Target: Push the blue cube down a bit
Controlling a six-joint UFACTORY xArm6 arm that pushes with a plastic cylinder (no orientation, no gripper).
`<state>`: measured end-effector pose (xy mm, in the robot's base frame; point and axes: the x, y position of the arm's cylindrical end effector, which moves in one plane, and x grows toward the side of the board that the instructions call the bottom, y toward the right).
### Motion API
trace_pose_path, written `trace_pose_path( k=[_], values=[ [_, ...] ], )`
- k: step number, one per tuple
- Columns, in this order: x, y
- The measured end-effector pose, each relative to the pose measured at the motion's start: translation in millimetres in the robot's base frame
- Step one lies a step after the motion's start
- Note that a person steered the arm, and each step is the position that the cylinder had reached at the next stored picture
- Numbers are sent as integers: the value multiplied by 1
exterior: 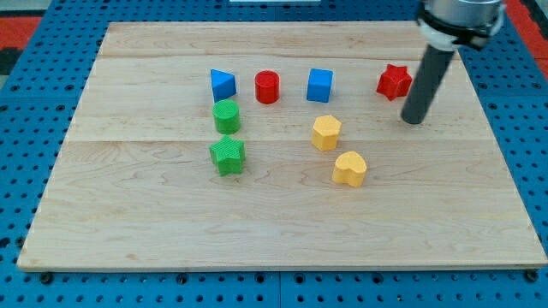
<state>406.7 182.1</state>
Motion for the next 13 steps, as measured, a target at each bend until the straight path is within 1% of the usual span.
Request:
trace_pose_path(
  k=[1,2,3,4,6,7,8,9,10,11,12,13],
  values=[
    [-6,23],
    [-17,-7],
    [-19,-47],
    [-36,-52],
    [-104,-86],
    [-127,-94],
    [-78,-102],
    [-54,-103],
    [-47,-108],
    [-72,-109],
    [-52,-147],
    [-50,-182]
  ],
)
